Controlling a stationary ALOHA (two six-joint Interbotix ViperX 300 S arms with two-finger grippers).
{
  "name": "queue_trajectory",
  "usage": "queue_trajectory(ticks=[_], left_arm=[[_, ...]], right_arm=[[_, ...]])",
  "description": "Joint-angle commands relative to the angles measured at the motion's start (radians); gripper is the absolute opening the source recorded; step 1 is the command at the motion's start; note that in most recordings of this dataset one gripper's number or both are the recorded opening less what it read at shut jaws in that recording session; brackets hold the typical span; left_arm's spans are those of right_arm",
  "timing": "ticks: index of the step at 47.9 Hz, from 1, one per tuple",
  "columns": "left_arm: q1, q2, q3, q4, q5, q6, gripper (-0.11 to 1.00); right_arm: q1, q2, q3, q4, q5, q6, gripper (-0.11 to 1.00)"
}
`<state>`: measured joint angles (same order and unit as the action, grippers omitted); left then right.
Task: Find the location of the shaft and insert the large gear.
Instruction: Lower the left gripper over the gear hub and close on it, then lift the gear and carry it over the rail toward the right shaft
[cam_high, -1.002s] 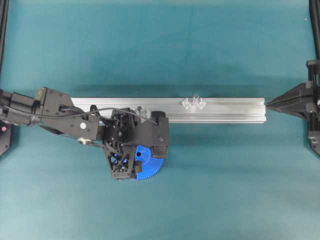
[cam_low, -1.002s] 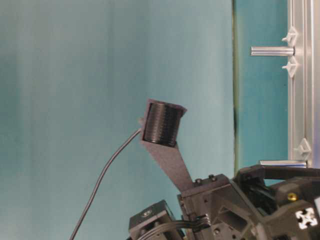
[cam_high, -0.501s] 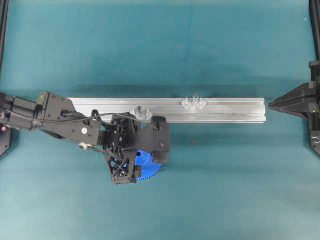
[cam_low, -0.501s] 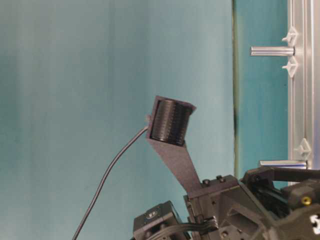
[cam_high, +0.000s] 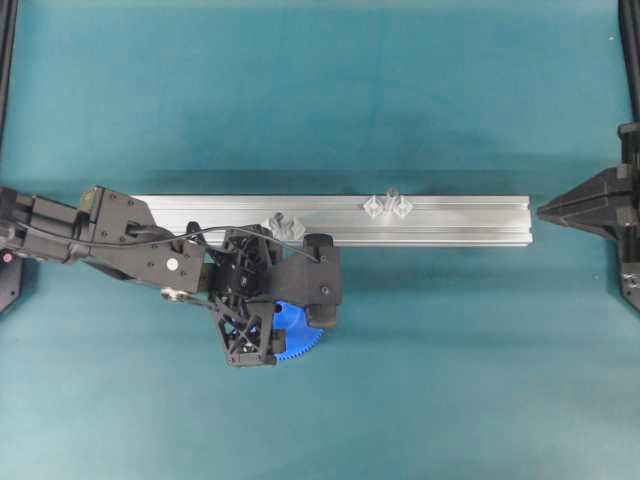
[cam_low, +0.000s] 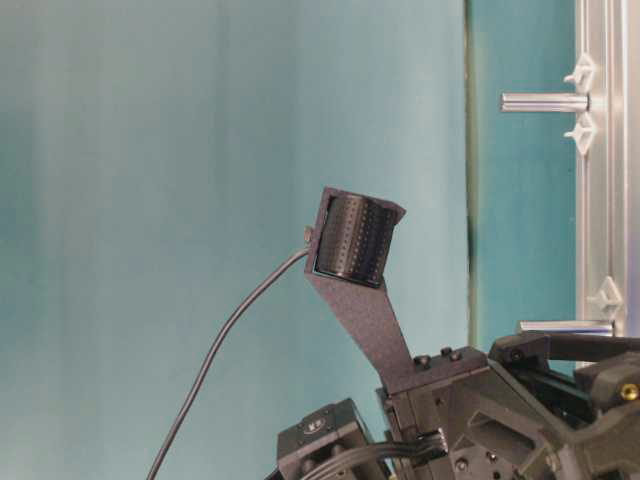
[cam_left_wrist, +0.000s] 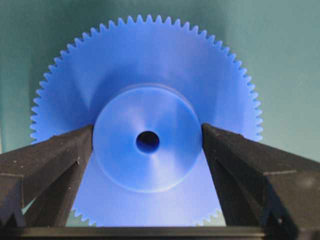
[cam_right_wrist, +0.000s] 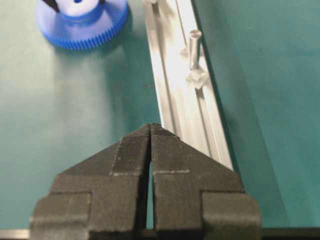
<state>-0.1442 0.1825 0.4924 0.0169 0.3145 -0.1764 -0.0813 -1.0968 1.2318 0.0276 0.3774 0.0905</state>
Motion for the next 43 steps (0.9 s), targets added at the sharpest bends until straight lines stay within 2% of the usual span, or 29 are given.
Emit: queue_trajectory(ticks=[1,15,23,43], left_arm=[[-0.006,-0.006,-0.014,0.000,-0.003,-0.005,0.93],[-0.006,-0.005,-0.018,0.000,0.063,-0.032,0.90],[-0.006,-0.006,-0.034,0.000,0.120,-0.034,0.71],[-0.006,-0.011,-0.115,0.000,0.143,-0.012,0.71]], right_arm=[[-0.003,0.006,-0.011,0.000,-0.005,0.009,0.01],[-0.003,0.006,-0.011,0.000,-0.005,0.011,0.01],[-0.002,0.006,-0.009,0.000,-0.005,0.011,0.01],[-0.002,0.006,-0.003,0.000,-0.006,0.011,0.01]])
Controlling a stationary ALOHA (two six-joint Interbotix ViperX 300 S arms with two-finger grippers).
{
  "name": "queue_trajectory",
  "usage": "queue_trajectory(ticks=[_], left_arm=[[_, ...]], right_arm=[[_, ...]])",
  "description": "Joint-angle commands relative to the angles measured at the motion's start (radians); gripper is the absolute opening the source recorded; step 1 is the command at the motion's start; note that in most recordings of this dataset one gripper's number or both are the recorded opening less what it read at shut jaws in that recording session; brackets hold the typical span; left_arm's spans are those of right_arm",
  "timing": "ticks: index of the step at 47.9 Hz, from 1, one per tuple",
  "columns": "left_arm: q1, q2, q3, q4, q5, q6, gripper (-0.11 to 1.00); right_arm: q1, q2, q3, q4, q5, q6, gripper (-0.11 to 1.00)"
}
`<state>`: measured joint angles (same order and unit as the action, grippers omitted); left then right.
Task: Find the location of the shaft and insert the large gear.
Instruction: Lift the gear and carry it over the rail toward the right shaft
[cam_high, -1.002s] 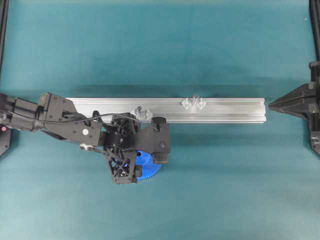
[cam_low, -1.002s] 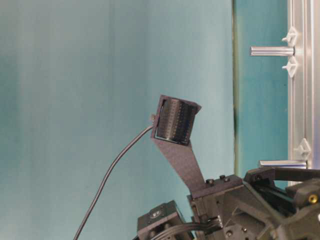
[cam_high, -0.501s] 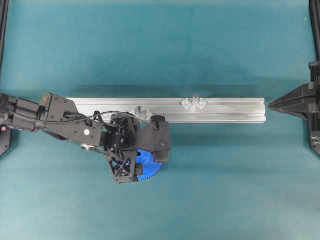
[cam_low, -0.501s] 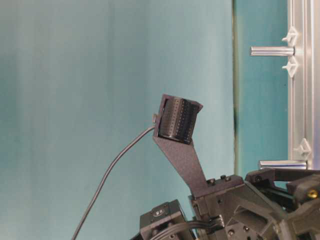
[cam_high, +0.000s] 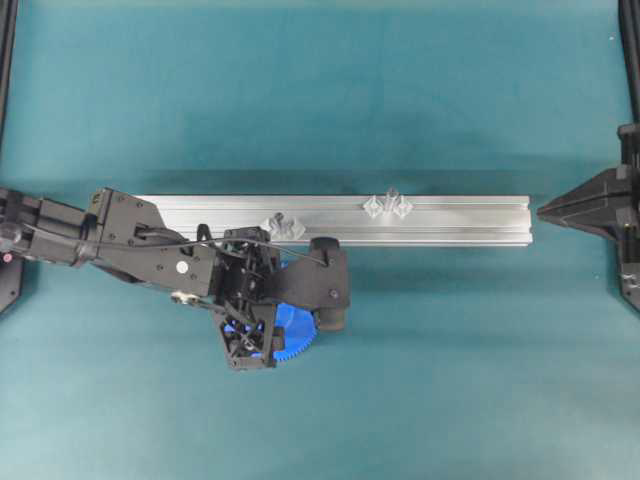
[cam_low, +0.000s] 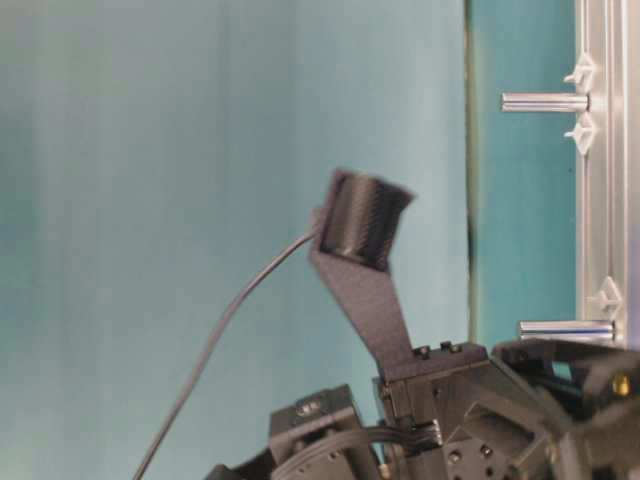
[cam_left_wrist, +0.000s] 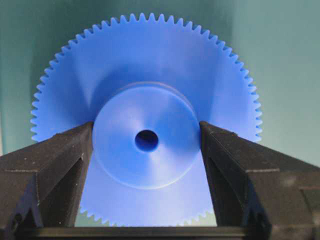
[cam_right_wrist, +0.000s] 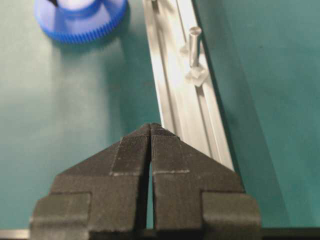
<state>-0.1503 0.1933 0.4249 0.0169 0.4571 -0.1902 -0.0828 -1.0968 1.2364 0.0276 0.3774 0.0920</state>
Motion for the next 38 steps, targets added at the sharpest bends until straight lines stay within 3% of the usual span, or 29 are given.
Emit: queue_trajectory(ticks=[1,17,30,38], left_arm=[[0.000,-0.023,-0.054,0.002,0.002,0.000,0.71],[0.015,-0.069,-0.163,0.006,0.025,0.035,0.71],[0.057,-0.112,-0.225,0.009,0.026,0.221,0.71],[0.143,-0.118,-0.255,0.011,0.023,0.325,0.71]], right_arm=[[-0.002,0.006,-0.008,0.000,-0.008,0.009,0.01],[-0.002,0.005,-0.006,0.000,-0.014,0.009,0.01],[0.000,-0.011,-0.003,0.000,-0.014,0.009,0.01],[-0.002,-0.015,0.005,0.000,-0.009,0.009,0.01]])
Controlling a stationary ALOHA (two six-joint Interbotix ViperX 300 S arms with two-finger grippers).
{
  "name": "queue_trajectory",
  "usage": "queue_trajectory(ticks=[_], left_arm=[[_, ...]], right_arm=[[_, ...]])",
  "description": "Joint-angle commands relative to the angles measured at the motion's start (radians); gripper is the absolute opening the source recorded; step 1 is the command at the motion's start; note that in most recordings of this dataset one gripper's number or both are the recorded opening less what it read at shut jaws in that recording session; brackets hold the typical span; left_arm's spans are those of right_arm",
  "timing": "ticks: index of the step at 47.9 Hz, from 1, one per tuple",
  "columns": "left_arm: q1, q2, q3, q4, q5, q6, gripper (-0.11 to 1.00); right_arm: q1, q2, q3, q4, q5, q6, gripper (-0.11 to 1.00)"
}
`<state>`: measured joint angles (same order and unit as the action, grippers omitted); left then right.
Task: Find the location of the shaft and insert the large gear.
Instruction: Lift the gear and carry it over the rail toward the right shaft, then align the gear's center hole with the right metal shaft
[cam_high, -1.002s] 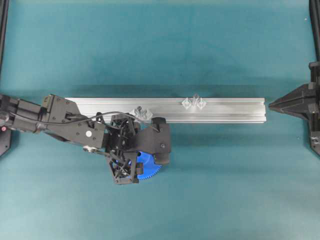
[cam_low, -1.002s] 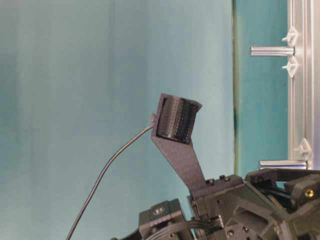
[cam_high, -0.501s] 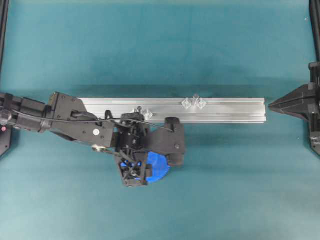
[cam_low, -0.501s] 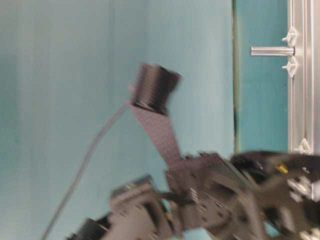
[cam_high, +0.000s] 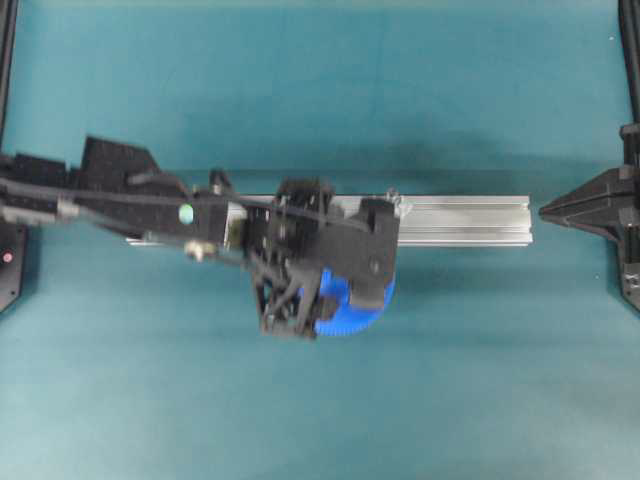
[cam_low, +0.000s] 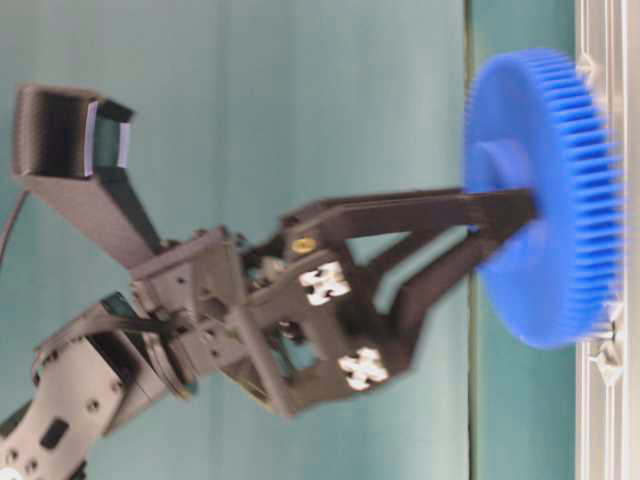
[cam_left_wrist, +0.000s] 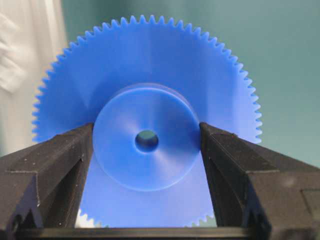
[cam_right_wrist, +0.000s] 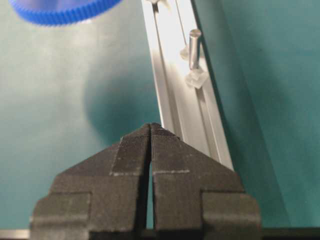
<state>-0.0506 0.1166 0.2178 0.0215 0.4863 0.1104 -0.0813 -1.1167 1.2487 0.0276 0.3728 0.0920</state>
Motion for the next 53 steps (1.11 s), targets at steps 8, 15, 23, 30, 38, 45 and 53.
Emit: queue_trajectory(ticks=[8,15,23,30,38,45,53], left_arm=[[0.103,-0.028,-0.084,0.006,-0.021,0.123,0.71],[0.117,0.008,-0.091,0.005,-0.091,0.236,0.71],[0.120,0.051,-0.097,0.006,-0.166,0.290,0.71],[0.127,0.081,-0.110,0.006,-0.206,0.293,0.71],[0.141,0.109,-0.118,0.006,-0.209,0.296,0.71],[0.144,0.132,-0.118,0.006,-0.209,0.295,0.71],[0.146,0.152,-0.121,0.006,-0.210,0.295,0.71]], right_arm=[[-0.003,0.005,-0.008,0.000,-0.003,0.009,0.01],[-0.002,0.005,-0.006,0.000,-0.005,0.009,0.01],[-0.003,0.003,-0.006,0.000,-0.009,0.009,0.01],[-0.003,-0.005,-0.006,0.000,-0.008,0.009,0.01],[-0.003,-0.017,-0.006,0.000,-0.002,0.009,0.01],[-0.002,-0.020,-0.006,0.000,-0.002,0.009,0.01],[-0.002,-0.020,-0.006,0.000,0.000,0.009,0.01]])
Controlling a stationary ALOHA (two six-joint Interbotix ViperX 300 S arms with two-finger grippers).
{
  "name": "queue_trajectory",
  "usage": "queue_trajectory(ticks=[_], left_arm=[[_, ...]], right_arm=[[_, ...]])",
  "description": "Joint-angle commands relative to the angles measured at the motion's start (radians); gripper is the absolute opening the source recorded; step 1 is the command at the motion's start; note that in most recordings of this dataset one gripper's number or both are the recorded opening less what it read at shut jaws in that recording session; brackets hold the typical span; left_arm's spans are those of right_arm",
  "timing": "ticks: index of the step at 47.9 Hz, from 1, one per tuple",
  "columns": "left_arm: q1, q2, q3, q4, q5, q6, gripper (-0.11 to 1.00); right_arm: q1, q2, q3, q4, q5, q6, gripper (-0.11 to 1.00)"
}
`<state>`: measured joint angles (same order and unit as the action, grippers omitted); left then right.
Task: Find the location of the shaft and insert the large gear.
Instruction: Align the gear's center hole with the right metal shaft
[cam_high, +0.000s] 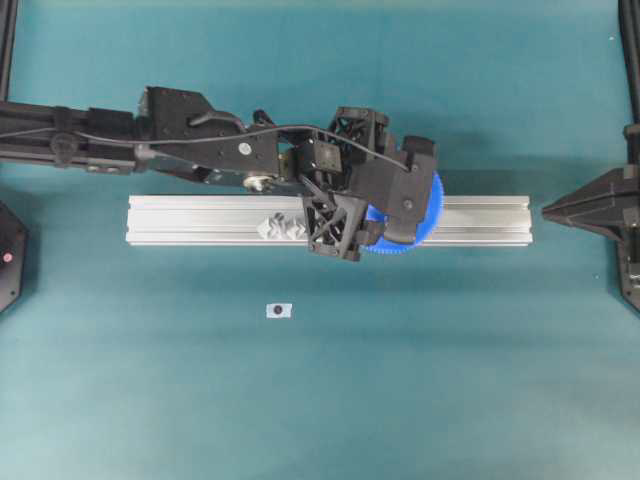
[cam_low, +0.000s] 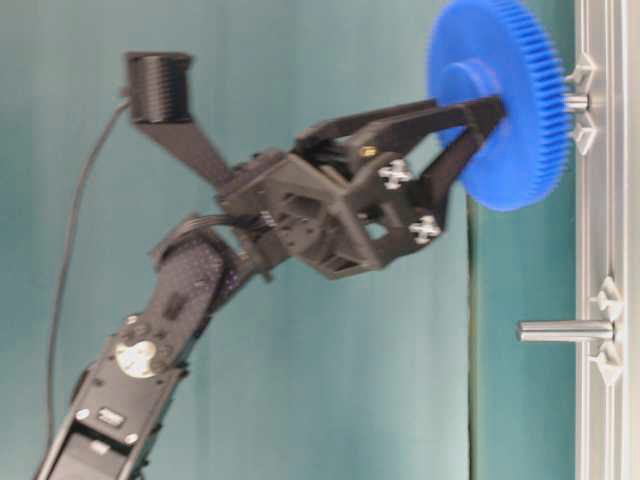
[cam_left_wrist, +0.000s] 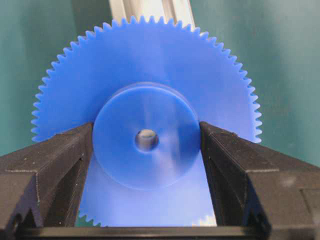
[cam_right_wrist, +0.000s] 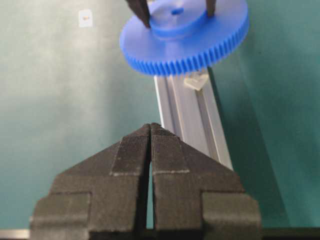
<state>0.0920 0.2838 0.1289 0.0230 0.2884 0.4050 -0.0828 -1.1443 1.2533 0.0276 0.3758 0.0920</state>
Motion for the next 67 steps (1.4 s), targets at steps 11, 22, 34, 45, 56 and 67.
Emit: queue_trajectory(ticks=[11,22,34,45,56,67], left_arm=[[0.009,-0.006,-0.034,0.005,-0.012,-0.002,0.71],[0.031,-0.008,-0.037,0.005,-0.009,0.000,0.71],[0.043,0.011,-0.061,0.005,-0.006,0.000,0.71],[0.044,0.026,-0.078,0.003,-0.003,-0.008,0.71],[0.044,0.021,-0.080,0.005,0.044,-0.031,0.71],[0.044,0.020,-0.106,0.005,0.095,-0.034,0.71]], right_arm=[[-0.002,0.008,-0.012,0.000,-0.003,0.009,0.01],[-0.008,0.006,-0.011,0.000,-0.005,0.009,0.01],[-0.011,0.006,-0.011,0.000,-0.005,0.009,0.01],[-0.012,0.002,-0.005,0.000,-0.005,0.009,0.01],[-0.012,0.000,-0.005,0.000,-0.009,0.011,0.01],[-0.012,0.000,-0.005,0.000,-0.009,0.011,0.01]])
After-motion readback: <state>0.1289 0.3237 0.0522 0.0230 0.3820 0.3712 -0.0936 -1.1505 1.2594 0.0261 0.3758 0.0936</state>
